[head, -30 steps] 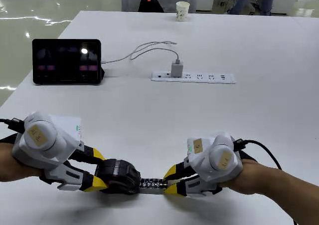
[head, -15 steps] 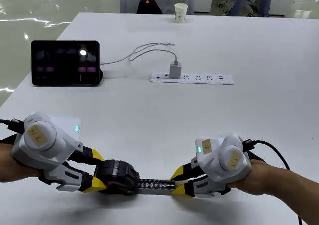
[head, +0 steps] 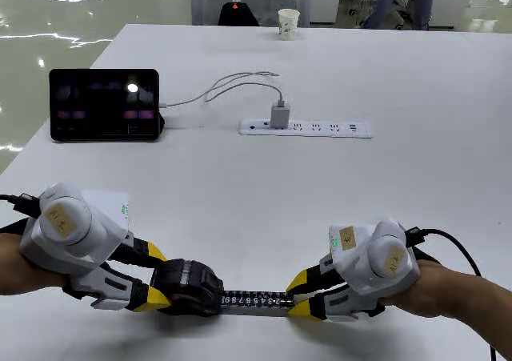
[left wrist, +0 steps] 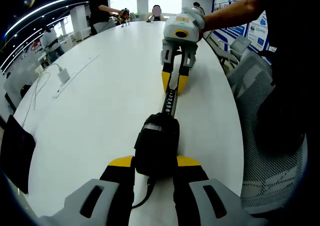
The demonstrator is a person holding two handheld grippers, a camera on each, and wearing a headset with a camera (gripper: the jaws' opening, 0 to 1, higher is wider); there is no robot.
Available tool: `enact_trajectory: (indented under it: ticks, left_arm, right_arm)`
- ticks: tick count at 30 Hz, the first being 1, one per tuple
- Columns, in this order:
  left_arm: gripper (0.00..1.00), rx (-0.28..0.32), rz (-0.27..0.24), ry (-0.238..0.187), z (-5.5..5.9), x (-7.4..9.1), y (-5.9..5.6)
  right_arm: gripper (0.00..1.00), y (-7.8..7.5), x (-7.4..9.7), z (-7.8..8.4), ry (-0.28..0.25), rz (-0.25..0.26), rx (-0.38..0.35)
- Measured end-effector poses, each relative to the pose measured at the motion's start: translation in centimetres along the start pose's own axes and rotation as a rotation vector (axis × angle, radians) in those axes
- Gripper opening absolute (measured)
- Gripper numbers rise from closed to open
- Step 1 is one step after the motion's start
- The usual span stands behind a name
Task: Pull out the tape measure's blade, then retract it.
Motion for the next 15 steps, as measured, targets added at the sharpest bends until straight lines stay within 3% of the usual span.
enact_trajectory:
  ticks: [15]
  left_arm:
    - [0.23, 0.001, 0.007, 0.004, -0.08, -0.05, -0.09]
  right_arm:
    - [0.09, -0.04, 1.06, 1.06, 0.010, 0.000, -0.009]
Point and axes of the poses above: the centre of the closed fingertips' face, and the gripper's own axes: x roughly backward along the fingers, y roughly to its left, z roughly out of its underside, the point moved 2 cm from there along x, roughly backward along the fingers, and after that the axes turned 7 degrees about z, right-handed, at the moved point
